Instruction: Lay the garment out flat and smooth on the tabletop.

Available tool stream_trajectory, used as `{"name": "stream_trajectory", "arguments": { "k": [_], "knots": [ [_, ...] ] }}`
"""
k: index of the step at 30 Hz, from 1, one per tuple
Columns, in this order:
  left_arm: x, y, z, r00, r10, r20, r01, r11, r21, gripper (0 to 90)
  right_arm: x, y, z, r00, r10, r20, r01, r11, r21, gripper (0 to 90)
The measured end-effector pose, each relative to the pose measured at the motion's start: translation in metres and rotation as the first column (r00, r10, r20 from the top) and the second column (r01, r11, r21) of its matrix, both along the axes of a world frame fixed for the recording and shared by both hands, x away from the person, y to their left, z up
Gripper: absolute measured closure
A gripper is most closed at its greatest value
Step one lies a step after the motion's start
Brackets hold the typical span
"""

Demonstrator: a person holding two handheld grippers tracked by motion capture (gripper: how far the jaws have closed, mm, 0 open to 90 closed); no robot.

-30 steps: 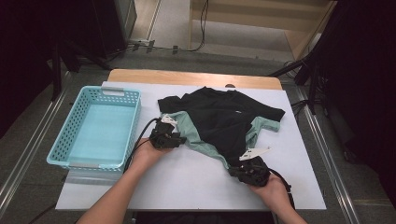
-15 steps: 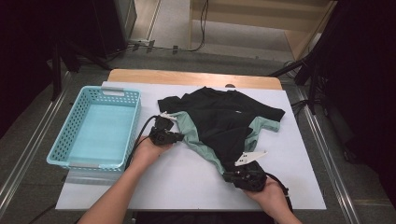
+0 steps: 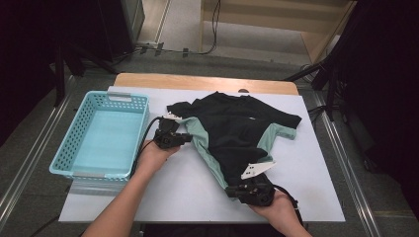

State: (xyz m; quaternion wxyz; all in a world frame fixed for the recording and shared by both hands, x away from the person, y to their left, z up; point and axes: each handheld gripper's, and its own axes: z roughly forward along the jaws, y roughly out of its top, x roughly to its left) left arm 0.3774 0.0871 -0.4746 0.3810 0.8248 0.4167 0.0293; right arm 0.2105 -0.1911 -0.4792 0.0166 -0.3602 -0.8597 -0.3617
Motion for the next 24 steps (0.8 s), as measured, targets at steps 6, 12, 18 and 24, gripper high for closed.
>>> {"name": "stream_trajectory", "arguments": {
  "k": [6, 12, 18, 24],
  "knots": [
    [0.001, 0.002, 0.0, 1.0, 0.002, -0.003, -0.002, 1.0, 0.0, 86.2, -0.001, 0.017, -0.001, 0.9994, 0.035, -0.003, -0.035, 0.999, 0.008, 82.8],
    [0.002, 0.002, 0.0, 1.0, 0.005, 0.005, -0.005, 1.0, -0.005, 86.2, -0.001, 0.031, -0.005, 0.9981, 0.061, -0.011, -0.061, 0.998, 0.02, 82.9],
    [0.003, 0.004, 0.0, 0.9999, 0.009, -0.004, -0.01, 0.9999, -0.007, 86.1, -0.001, 0.044, -0.008, 0.997, 0.075, -0.019, -0.075, 0.997, 0.023, 82.8],
    [0.004, 0.004, -0.001, 0.9999, 0.009, -0.012, -0.009, 0.9999, -0.004, 86.0, -0.001, 0.059, -0.011, 0.9953, 0.094, -0.024, -0.093, 0.995, 0.026, 82.8]
  ]
}}
